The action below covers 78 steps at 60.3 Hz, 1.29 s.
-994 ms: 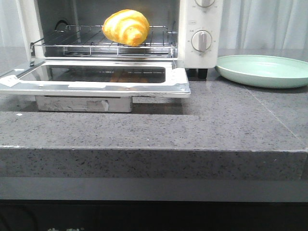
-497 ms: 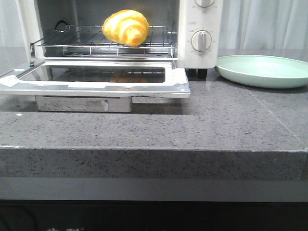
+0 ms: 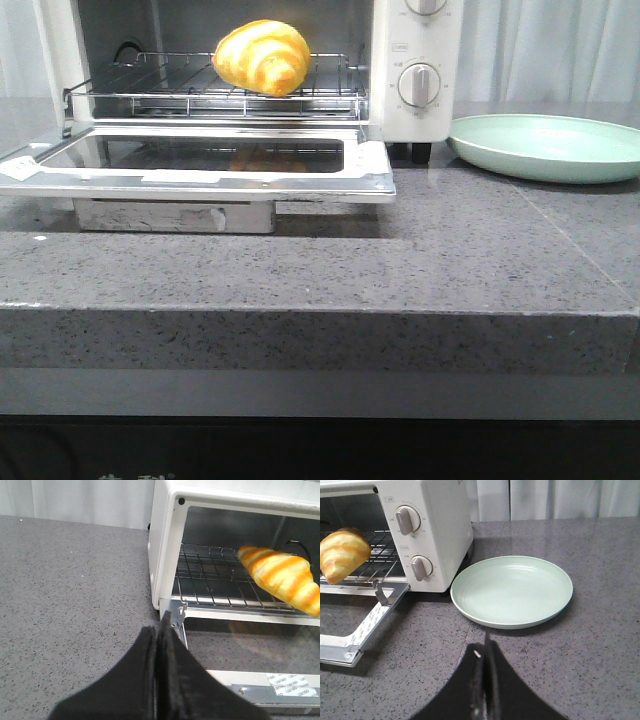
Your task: Put bread in oven
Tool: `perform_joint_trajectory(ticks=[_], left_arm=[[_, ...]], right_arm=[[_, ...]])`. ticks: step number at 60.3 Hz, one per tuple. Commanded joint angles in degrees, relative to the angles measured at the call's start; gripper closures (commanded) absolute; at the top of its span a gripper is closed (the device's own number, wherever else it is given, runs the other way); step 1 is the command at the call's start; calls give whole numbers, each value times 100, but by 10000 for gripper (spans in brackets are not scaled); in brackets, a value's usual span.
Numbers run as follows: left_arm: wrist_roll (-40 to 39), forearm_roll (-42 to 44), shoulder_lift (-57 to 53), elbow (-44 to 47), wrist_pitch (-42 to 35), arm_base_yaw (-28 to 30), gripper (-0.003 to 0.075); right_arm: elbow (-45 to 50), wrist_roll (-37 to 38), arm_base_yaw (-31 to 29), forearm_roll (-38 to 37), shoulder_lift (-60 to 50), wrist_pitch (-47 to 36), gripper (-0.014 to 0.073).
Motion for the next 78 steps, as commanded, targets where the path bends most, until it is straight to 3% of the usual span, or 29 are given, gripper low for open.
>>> perform_joint_trajectory(ticks=[1,12,42,62,78], left_arm=[[-55,-5,-5,-155,-477,13,741],[-55,110,-305,228,-521,13,741],[-44,7,-3554,2781,-508,13,741],[-44,-233,-3523,3020,-762,455,741],[-44,-233,-3513,3020,-762,469,741]], right_arm=[[-149,-65,-44,-51,21,-469,660],[-149,-65,-44,-51,21,-469,660],[-149,-65,-44,-51,21,-469,660],[-149,-65,-44,-51,29,-471,660],[-149,-65,-44,-51,29,-471,660]])
